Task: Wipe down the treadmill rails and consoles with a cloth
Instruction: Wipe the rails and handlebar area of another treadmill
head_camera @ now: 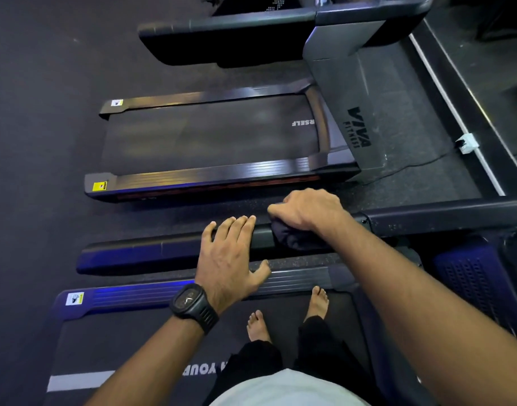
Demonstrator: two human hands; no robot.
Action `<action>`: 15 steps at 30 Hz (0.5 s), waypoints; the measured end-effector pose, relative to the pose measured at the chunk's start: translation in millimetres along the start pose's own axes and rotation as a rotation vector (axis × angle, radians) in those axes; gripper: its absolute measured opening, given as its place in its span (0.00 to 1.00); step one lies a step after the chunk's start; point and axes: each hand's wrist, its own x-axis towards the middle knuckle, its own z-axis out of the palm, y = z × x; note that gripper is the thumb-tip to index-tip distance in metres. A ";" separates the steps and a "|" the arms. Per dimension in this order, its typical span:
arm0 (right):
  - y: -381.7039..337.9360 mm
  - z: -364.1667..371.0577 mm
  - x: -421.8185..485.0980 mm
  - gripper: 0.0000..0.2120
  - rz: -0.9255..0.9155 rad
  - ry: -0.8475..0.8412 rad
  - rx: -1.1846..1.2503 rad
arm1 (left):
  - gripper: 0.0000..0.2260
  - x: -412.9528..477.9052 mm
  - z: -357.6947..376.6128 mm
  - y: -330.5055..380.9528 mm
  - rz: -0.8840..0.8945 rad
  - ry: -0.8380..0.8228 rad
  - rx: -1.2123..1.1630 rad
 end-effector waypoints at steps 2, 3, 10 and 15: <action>0.8 3.4 -0.4 0.28 -0.007 0.038 0.000 | 0.37 -0.5 -0.3 3.3 -0.009 -0.007 -0.010; 5.0 12.3 -9.3 0.27 -0.046 0.129 -0.011 | 0.37 -0.8 -0.1 4.2 -0.015 -0.006 -0.014; 20.5 4.7 -5.4 0.25 -0.089 0.053 -0.012 | 0.37 2.9 0.1 8.8 -0.027 -0.003 -0.010; 27.7 7.2 -6.6 0.25 -0.073 0.157 -0.039 | 0.37 4.0 -0.9 15.8 -0.026 -0.017 -0.019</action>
